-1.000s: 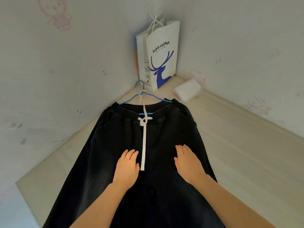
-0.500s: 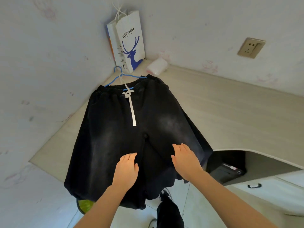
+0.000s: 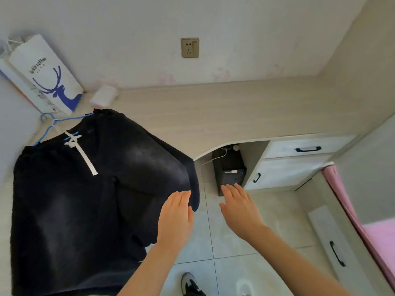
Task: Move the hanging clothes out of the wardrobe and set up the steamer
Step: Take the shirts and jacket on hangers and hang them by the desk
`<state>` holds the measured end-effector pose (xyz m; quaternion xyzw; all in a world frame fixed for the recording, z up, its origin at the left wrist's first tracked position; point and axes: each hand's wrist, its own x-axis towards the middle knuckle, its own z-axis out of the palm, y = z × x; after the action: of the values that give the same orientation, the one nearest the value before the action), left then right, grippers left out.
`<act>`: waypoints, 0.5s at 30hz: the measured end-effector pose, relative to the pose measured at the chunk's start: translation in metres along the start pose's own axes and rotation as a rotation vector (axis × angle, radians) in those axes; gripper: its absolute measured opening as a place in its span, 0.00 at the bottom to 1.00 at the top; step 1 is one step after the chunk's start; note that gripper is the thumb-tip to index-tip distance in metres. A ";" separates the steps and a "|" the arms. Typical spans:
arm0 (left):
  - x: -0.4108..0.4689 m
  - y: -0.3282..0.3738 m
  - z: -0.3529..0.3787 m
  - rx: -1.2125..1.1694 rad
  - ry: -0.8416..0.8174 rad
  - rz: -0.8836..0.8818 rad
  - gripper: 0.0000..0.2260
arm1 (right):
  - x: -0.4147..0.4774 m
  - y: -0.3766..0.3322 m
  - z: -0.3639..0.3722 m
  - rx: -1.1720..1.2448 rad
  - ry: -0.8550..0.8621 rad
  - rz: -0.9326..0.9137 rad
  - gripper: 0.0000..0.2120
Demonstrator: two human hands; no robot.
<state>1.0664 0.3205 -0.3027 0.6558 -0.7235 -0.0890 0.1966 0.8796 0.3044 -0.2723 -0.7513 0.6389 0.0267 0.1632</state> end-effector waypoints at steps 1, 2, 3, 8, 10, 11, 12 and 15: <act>0.000 0.012 0.003 0.011 -0.010 0.041 0.17 | -0.008 0.010 -0.001 0.000 -0.005 0.014 0.27; -0.001 0.030 0.009 0.008 -0.037 0.095 0.17 | -0.022 0.027 -0.003 0.000 -0.005 0.044 0.27; -0.005 0.048 0.016 -0.005 -0.056 0.132 0.17 | -0.037 0.044 -0.003 -0.008 0.012 0.075 0.27; -0.028 0.145 0.053 -0.073 -0.147 0.286 0.18 | -0.119 0.130 -0.001 0.023 0.115 0.212 0.26; -0.042 0.185 0.070 -0.089 -0.182 0.322 0.18 | -0.154 0.162 -0.002 0.025 0.143 0.267 0.25; -0.050 0.206 0.078 -0.100 -0.198 0.345 0.17 | -0.172 0.179 -0.001 0.025 0.158 0.298 0.25; -0.058 0.227 0.087 -0.111 -0.212 0.374 0.17 | -0.189 0.197 0.002 0.017 0.172 0.332 0.24; -0.082 0.285 0.111 -0.140 -0.267 0.476 0.17 | -0.239 0.242 0.013 0.022 0.212 0.442 0.24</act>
<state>0.7670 0.4226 -0.3071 0.4349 -0.8686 -0.1756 0.1597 0.6035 0.5037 -0.2760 -0.5901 0.8015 -0.0241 0.0936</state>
